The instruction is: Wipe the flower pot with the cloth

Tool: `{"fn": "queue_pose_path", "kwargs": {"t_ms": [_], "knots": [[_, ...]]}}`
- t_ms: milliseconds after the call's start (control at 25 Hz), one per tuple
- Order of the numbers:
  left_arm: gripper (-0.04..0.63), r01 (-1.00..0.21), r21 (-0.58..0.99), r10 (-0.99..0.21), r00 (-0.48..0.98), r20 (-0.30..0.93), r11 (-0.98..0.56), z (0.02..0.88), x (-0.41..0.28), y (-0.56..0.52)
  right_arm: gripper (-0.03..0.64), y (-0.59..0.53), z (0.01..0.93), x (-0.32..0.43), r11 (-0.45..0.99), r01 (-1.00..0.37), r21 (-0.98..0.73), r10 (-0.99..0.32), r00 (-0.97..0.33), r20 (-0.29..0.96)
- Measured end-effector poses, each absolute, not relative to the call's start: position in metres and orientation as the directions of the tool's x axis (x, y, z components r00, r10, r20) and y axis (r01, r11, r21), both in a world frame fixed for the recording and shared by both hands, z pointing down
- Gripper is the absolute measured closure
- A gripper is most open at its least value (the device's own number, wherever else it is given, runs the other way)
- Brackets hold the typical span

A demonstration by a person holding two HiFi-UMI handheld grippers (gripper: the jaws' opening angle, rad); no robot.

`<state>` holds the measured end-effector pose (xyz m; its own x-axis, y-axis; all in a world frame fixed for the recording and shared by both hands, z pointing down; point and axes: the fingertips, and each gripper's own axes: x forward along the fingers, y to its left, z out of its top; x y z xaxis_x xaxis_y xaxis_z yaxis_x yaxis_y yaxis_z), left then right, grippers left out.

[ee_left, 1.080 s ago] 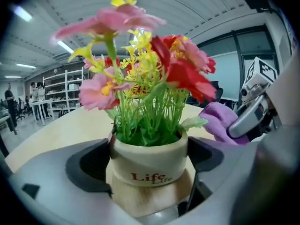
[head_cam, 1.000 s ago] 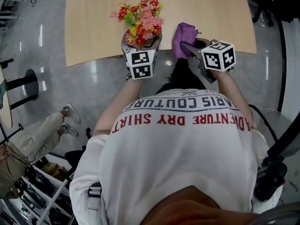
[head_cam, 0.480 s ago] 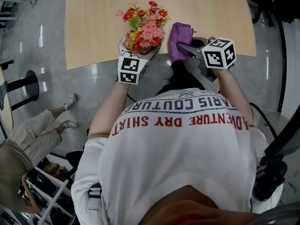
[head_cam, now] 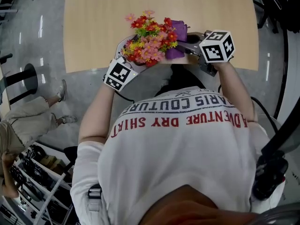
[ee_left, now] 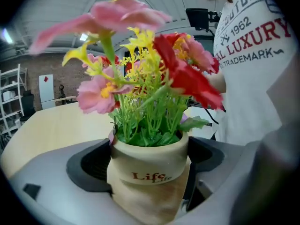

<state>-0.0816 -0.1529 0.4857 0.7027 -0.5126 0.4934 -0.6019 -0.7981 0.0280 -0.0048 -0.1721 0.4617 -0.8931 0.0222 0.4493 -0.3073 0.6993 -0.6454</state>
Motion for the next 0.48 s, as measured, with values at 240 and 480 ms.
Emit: {"fn": "queue_pose_path", "kwargs": {"t_ms": [240, 480], "knots": [[0.081, -0.568, 0.028, -0.482, 0.723, 0.495, -0.823, 0.486, -0.083, -0.157, 0.572, -0.182, 0.470, -0.023, 0.730, -0.238, -0.641, 0.113, -0.882, 0.457], [0.081, -0.569, 0.028, -0.483, 0.721, 0.496, -0.822, 0.486, -0.085, -0.156, 0.572, -0.182, 0.480, -0.031, 0.726, -0.206, -0.655, 0.174, -0.868, 0.466]]}}
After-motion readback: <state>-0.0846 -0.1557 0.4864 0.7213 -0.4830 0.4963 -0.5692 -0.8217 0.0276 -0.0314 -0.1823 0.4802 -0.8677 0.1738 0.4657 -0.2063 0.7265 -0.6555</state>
